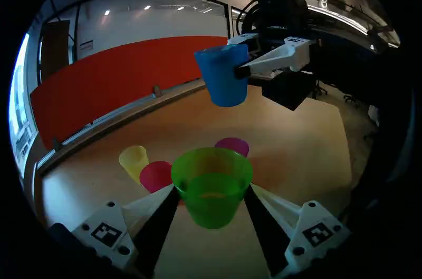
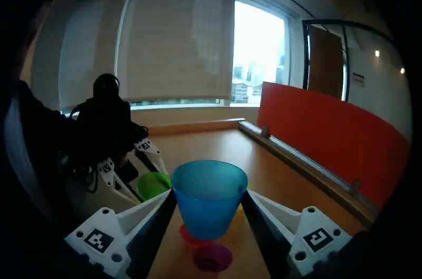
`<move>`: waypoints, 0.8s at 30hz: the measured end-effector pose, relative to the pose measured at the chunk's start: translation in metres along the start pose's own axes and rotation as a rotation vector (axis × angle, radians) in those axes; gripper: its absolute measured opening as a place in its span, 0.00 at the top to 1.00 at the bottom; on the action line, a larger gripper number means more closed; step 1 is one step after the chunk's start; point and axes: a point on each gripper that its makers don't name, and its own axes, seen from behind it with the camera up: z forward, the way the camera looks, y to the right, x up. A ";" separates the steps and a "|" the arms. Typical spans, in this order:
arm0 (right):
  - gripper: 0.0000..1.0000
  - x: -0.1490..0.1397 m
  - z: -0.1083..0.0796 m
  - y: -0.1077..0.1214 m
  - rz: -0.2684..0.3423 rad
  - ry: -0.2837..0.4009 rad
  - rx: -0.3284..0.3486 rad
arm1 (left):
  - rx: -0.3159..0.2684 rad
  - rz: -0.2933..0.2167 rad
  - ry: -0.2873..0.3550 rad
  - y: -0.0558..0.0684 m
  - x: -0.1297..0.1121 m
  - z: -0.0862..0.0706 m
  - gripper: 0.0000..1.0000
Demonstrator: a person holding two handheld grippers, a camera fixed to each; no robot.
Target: Pour water
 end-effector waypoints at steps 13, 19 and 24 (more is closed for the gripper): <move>0.12 -0.033 -0.007 -0.014 -0.012 -0.064 0.037 | -0.023 0.000 -0.050 0.004 -0.013 0.002 0.18; 0.12 -0.044 -0.008 -0.023 -0.015 -0.084 0.059 | -0.034 0.013 -0.080 0.007 -0.020 0.003 0.18; 0.12 -0.057 -0.009 -0.030 -0.015 -0.102 0.081 | -0.050 0.024 -0.107 0.009 -0.027 0.004 0.18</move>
